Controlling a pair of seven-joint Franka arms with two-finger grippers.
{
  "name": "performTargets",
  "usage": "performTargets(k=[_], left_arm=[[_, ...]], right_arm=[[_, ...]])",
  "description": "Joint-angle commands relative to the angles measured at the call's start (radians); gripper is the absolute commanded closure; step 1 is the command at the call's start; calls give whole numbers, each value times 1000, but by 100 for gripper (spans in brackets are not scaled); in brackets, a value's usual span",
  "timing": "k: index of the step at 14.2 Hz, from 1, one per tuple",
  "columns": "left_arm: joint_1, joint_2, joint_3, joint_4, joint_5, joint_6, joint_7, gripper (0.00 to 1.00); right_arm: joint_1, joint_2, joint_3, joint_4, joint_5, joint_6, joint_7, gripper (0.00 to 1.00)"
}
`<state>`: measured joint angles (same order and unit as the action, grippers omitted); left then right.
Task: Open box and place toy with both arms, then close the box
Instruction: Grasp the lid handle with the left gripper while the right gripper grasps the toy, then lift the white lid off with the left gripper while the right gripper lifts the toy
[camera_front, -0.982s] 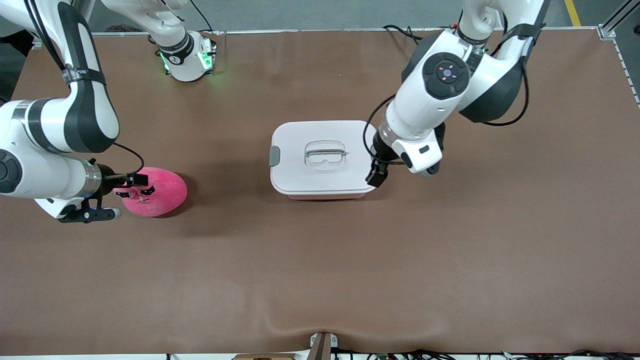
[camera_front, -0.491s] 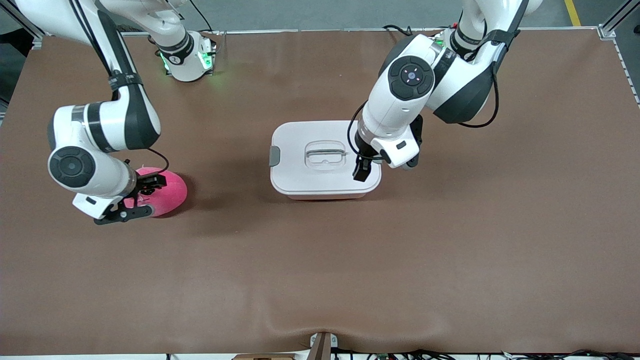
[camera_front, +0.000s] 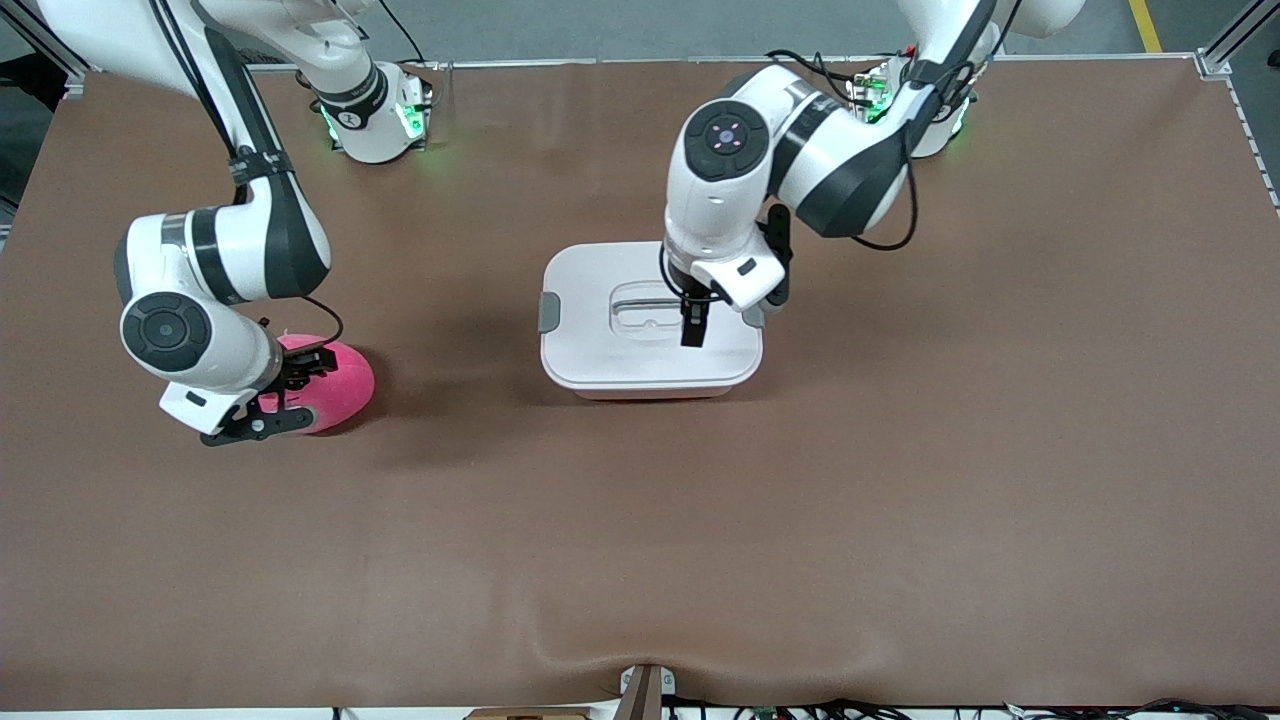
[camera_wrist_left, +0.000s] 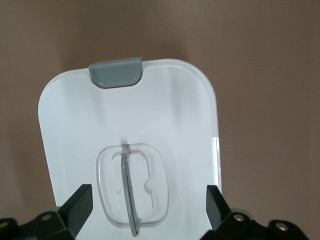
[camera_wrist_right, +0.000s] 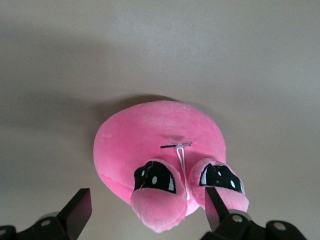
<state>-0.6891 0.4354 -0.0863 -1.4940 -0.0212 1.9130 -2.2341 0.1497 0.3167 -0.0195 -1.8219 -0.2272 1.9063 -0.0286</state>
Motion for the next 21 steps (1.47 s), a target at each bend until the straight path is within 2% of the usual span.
performTargets(k=[1,10,11,13,15,16,17,18,21], left_arm=[[-38,34,7,15,13,14,-60,0],[-70,108,2,17,7,96,-194,0],[-73,112,0,17,7,103,-205,0],[-75,112,0,12,7,103,-206,0],[-85,117,0,9,9,103,-202,0],[-90,120,0,9,13,103,-197,0],[-92,126,2,9,17,103,-194,5],[-101,128,0,8,20,103,-190,19],[-106,121,2,-15,23,101,-153,49]], right_arm=[[-2,-53,0,-108,-29,74,-7,0],[-7,-54,0,-163,-30,77,-4,0],[-9,-53,0,-163,-30,77,-4,19],[-15,-53,-2,-165,-30,74,-4,69],[-18,-53,-2,-165,-30,70,-2,100],[-18,-54,-2,-165,-30,69,-4,100],[-18,-54,-2,-162,-30,66,-4,100],[-18,-56,-2,-158,-30,66,-7,100],[-16,-60,-2,-136,-30,66,-16,100]])
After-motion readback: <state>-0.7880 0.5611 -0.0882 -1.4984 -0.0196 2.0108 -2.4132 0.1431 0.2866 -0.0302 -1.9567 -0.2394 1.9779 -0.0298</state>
